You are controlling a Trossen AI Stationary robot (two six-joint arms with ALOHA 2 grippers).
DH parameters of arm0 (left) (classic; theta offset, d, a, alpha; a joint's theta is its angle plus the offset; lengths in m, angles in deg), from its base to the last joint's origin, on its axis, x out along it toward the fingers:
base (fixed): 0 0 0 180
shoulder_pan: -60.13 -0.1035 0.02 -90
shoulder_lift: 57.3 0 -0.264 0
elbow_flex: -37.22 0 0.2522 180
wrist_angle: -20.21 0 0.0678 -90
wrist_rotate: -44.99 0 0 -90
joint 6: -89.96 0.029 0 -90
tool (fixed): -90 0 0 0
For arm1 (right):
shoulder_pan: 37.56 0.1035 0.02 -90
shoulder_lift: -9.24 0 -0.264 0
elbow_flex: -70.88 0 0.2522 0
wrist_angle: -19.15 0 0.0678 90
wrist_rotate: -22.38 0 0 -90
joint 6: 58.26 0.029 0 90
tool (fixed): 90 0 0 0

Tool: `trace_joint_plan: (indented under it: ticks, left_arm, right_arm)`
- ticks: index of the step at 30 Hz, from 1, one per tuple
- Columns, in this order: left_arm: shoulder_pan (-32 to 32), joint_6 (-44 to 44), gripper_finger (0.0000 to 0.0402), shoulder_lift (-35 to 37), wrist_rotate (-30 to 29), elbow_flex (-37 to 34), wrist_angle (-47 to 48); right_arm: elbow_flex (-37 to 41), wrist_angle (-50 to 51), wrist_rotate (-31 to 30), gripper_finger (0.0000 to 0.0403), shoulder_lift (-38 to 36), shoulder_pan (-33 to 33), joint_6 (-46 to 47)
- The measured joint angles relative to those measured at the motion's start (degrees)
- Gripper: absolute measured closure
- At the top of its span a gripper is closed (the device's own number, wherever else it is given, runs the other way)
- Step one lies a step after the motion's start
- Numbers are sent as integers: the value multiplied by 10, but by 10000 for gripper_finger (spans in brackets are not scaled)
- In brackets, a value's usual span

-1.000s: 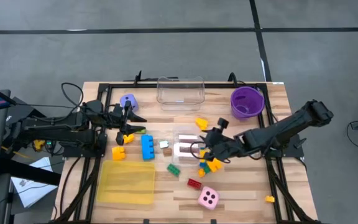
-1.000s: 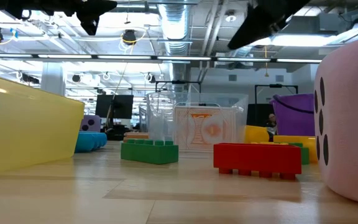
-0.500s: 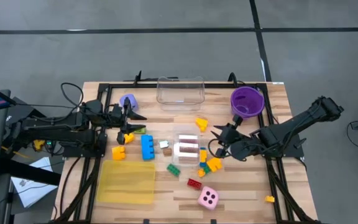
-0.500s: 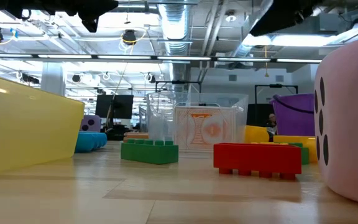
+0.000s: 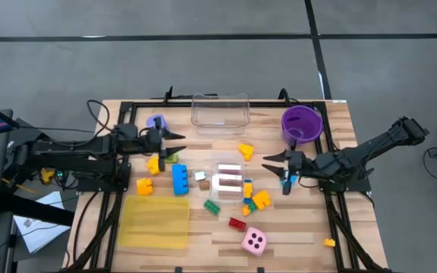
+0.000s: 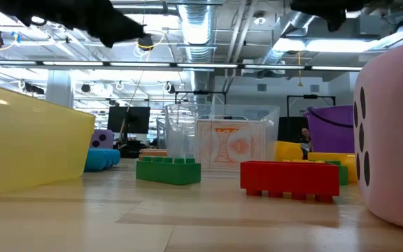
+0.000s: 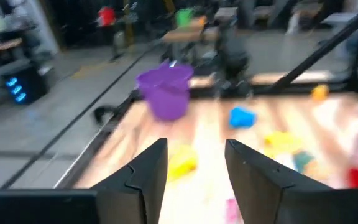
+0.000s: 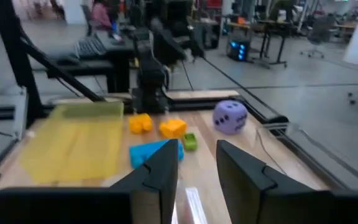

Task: Pick & Place Toys
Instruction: Put the light green game piece into the yellow bin

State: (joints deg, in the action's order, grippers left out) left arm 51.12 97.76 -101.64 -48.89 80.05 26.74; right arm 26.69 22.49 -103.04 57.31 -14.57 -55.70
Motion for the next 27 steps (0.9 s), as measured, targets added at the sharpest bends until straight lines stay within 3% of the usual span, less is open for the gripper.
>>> trace_joint_plan:
  ticks: [6,15,22,27]
  left_arm:
    - [0,20,186,-39,-51,1,17]
    - [-12,41,94,-113,-82,0,109]
    - [-32,57,78,-163,-82,0,121]
    - [-52,44,86,-167,-88,0,198]
  right_arm:
    - [20,-1,29,292,-17,-30,23]
    - [21,-11,48,237,0,-45,24]
    - [21,-13,58,200,0,-48,22]
    - [21,-7,58,187,0,-48,21]
